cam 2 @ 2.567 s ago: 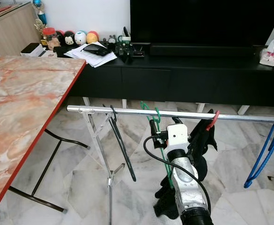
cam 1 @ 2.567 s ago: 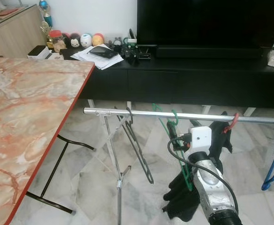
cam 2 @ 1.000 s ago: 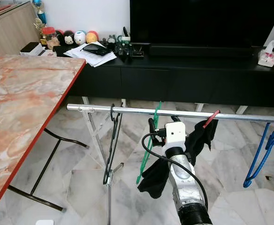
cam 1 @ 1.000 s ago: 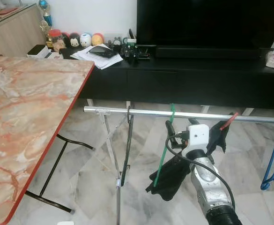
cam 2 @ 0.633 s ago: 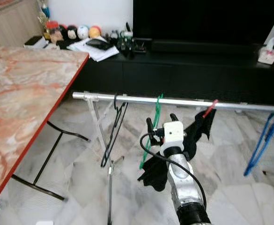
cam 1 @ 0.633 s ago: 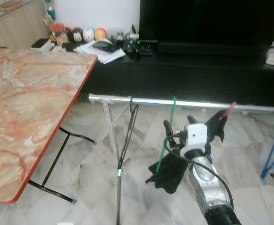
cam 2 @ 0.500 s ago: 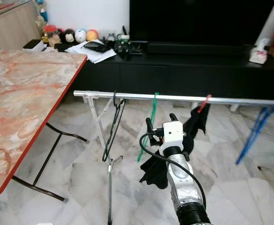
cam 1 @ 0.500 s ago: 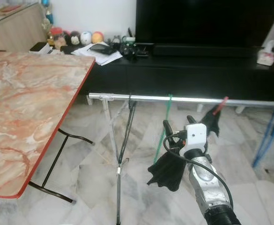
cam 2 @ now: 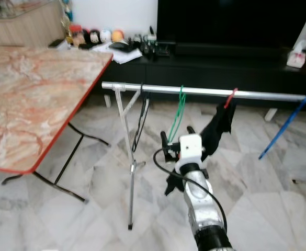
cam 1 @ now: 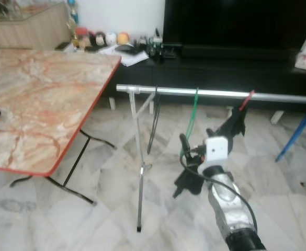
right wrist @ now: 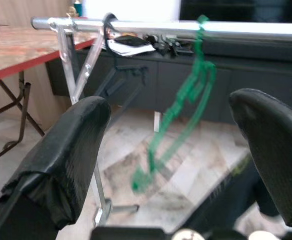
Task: Hang hanger
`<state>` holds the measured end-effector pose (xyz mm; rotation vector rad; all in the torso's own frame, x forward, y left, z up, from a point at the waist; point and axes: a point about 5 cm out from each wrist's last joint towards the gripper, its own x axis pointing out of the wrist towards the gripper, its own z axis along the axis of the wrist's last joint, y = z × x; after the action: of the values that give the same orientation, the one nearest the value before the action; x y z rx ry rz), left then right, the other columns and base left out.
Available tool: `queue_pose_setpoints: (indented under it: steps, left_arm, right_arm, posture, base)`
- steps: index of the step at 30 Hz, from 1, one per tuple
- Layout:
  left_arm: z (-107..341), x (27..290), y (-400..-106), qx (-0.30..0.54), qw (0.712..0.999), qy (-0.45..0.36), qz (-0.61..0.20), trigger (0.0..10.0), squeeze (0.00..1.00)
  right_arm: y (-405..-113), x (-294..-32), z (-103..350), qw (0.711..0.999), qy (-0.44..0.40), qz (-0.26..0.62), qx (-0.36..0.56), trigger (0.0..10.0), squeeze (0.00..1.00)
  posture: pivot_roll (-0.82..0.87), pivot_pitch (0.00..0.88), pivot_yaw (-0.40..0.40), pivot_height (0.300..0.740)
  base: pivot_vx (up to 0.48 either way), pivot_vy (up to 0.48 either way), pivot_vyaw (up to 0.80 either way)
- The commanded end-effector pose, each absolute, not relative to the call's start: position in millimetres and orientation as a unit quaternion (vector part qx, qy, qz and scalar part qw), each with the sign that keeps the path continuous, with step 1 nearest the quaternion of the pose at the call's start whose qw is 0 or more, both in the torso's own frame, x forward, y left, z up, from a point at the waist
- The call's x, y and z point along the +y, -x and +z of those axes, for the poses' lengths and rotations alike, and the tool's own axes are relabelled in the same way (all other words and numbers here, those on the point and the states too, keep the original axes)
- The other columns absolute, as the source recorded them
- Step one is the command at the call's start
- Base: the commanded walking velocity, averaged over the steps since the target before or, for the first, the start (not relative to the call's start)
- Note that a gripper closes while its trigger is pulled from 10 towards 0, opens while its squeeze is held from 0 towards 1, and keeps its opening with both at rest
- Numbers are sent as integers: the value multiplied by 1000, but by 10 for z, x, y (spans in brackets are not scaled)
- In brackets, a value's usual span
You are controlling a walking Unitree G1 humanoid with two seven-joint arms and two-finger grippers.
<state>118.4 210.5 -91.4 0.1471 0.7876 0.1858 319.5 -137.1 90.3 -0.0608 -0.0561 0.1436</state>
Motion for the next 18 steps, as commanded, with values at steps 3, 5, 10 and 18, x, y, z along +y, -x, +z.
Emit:
queue_pose_setpoints:
  steps: [3, 5, 10, 18]
  left_arm:
    - [-958, 2086, -1076, 403, 909, -70, 85, 10000, 0]
    - [-959, 2085, -1077, 403, 909, -70, 85, 10000, 0]
    - [-960, 2083, -1092, 405, 908, -70, 85, 10000, 0]
    - [-983, 2071, -1087, 421, 901, -68, 85, 10000, 0]
  right_arm:
    - [-3176, -1438, 823, 997, 30, 63, -10, 10000, 0]
    - [-3180, -1447, 801, 998, 30, 62, -4, 10000, 0]
    - [-3188, -1518, 658, 998, 26, 53, 35, 10000, 0]
    - [-3094, -1704, 240, 986, 7, 20, 162, 10000, 0]
  posture:
    - [6, 0, 22, 740]
    - [6, 0, 22, 740]
    - [4, 0, 18, 740]
    - [-4, 0, 17, 740]
  base:
    - [-328, 0, 0]
    - [-326, 0, 0]
    - [-315, 0, 0]
    - [0, 0, 0]
